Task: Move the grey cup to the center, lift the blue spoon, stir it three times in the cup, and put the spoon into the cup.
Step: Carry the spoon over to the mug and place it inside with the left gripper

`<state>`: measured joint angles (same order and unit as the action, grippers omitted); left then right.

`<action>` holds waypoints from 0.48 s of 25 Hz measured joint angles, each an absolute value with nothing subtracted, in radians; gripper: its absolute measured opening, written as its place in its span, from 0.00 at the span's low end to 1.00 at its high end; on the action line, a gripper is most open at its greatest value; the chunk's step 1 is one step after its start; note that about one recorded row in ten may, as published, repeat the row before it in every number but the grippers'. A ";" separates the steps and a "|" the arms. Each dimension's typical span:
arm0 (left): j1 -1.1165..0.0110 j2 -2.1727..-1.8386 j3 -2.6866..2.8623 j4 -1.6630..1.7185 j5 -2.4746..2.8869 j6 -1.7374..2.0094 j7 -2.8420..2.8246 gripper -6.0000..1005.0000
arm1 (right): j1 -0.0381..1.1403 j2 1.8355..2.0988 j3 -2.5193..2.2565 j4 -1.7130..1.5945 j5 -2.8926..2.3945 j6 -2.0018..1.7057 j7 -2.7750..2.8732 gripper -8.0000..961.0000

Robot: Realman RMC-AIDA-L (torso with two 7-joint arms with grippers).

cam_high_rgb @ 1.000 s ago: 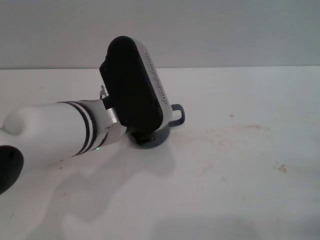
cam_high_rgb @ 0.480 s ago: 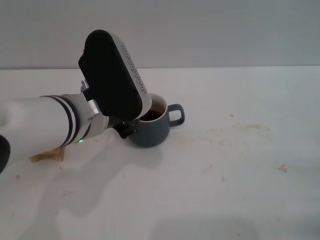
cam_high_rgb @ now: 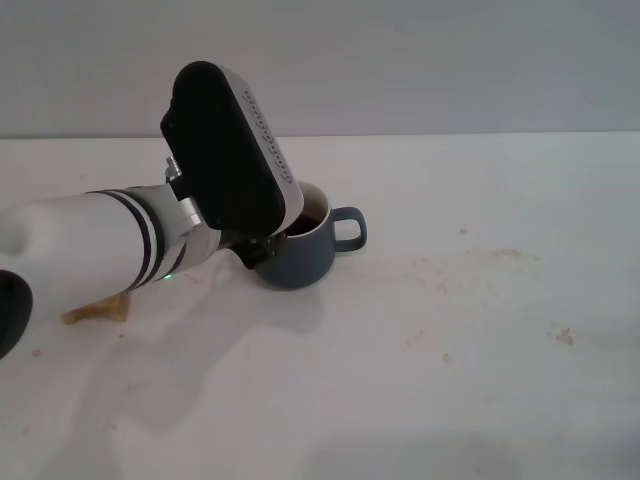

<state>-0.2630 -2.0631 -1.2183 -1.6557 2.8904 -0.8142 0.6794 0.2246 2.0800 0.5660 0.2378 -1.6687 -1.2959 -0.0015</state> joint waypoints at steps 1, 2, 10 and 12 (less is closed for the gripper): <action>-0.263 -2.063 -1.218 -1.656 2.890 -0.814 0.679 0.15 | 0.225 2.080 0.566 0.238 -1.669 -1.296 -0.002 0.01; -0.259 -2.063 -1.218 -1.658 2.890 -0.810 0.679 0.15 | 0.225 2.080 0.566 0.238 -1.669 -1.295 -0.001 0.01; -0.193 -2.063 -1.237 -1.715 2.890 -0.706 0.673 0.39 | 0.226 2.080 0.565 0.238 -1.669 -1.292 -0.002 0.01; -0.106 -2.064 -1.243 -1.751 2.888 -0.538 0.661 0.42 | 0.226 2.080 0.565 0.238 -1.669 -1.292 -0.002 0.01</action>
